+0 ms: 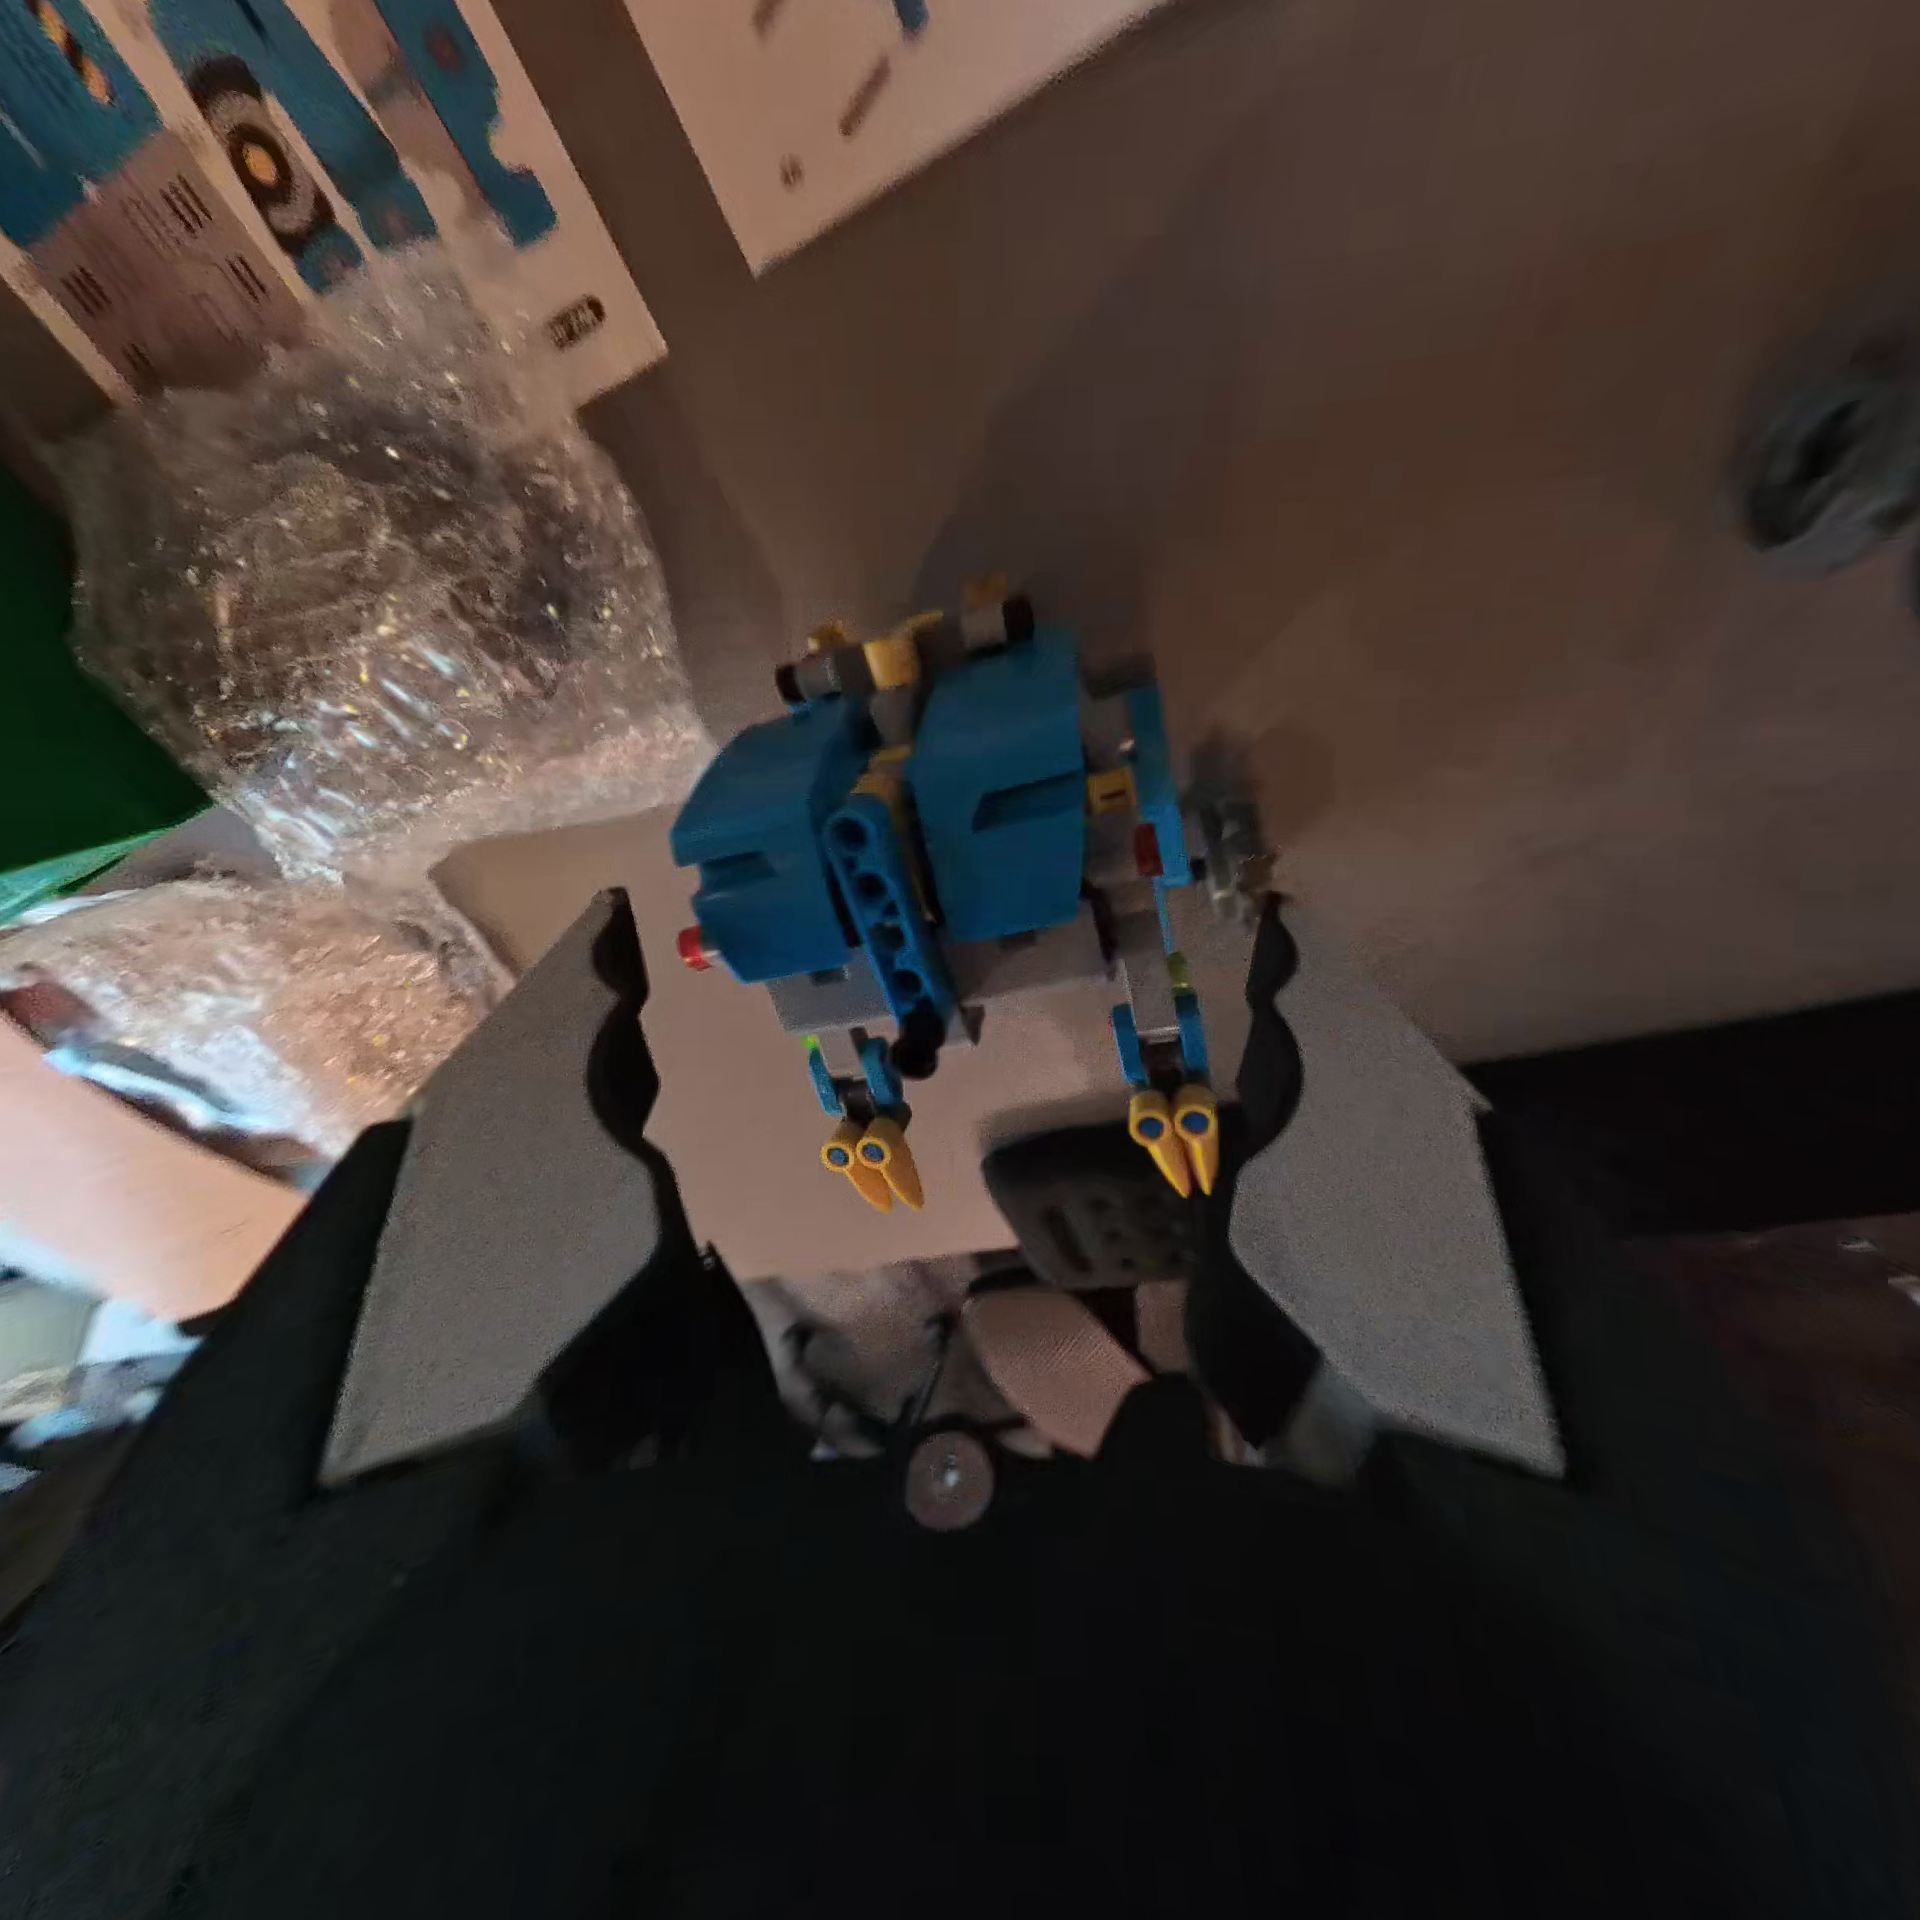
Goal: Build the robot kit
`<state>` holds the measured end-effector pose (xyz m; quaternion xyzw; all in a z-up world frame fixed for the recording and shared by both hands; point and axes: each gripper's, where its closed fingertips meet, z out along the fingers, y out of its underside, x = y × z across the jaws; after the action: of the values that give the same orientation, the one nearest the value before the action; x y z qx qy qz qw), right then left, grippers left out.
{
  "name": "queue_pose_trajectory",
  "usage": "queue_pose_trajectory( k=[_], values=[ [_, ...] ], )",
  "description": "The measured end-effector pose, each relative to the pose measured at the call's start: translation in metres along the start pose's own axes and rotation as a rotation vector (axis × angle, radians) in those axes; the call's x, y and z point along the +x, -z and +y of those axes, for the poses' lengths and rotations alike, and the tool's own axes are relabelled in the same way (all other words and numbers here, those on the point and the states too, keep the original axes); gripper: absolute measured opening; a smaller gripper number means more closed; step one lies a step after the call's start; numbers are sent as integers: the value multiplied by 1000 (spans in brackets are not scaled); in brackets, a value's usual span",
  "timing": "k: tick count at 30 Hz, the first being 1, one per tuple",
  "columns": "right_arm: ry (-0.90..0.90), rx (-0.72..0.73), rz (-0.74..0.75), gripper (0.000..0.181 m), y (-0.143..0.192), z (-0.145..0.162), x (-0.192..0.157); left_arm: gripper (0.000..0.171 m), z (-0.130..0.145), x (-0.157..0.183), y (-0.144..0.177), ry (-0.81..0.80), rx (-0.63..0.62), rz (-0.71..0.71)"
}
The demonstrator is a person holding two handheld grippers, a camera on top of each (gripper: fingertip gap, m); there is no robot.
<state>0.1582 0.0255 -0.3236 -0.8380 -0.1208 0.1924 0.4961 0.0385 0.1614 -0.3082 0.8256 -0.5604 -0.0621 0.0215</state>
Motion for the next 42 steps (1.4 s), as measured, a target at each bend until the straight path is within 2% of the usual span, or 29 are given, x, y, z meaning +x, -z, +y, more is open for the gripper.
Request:
queue_pose_trajectory(
  k=[2,5,9,13,17,19,21,24,27,29,33,37,42],
  values=[
    [-9,8,-16,15,-1,-1,-2,115,9,-1,-11,-32,-65,-61],
    [-8,17,-33,15,-1,-3,-7,115,19,-3,-16,-21,-110,-81],
    [28,1,-22,15,-1,-3,-8,94,6,2,-8,21,-81,40],
    [36,-15,-14,15,-2,1,-5,90,10,3,-7,-73,-114,97],
    [34,-8,0,15,2,-1,-1,87,10,21,8,-316,-44,120],
    [19,1,2,15,4,-2,3,83,10,33,19,-578,21,46],
    [5,5,3,15,6,-3,6,82,16,46,25,-827,31,-42],
    [-15,-3,-3,15,8,-1,10,81,28,72,27,-1173,40,-99],
    [-40,-10,-5,15,8,2,14,81,43,91,25,-1407,-7,-70],
    [-46,-16,-2,15,9,2,15,81,53,107,24,-1506,-16,39],
    [-12,-26,-1,15,10,2,9,81,51,123,12,-1530,-44,179],
    [-15,-32,-28,16,6,3,5,82,48,113,6,-1538,-115,174],
    [-36,-35,-44,15,5,5,6,80,48,102,5,-1516,-130,165]
  ],
)
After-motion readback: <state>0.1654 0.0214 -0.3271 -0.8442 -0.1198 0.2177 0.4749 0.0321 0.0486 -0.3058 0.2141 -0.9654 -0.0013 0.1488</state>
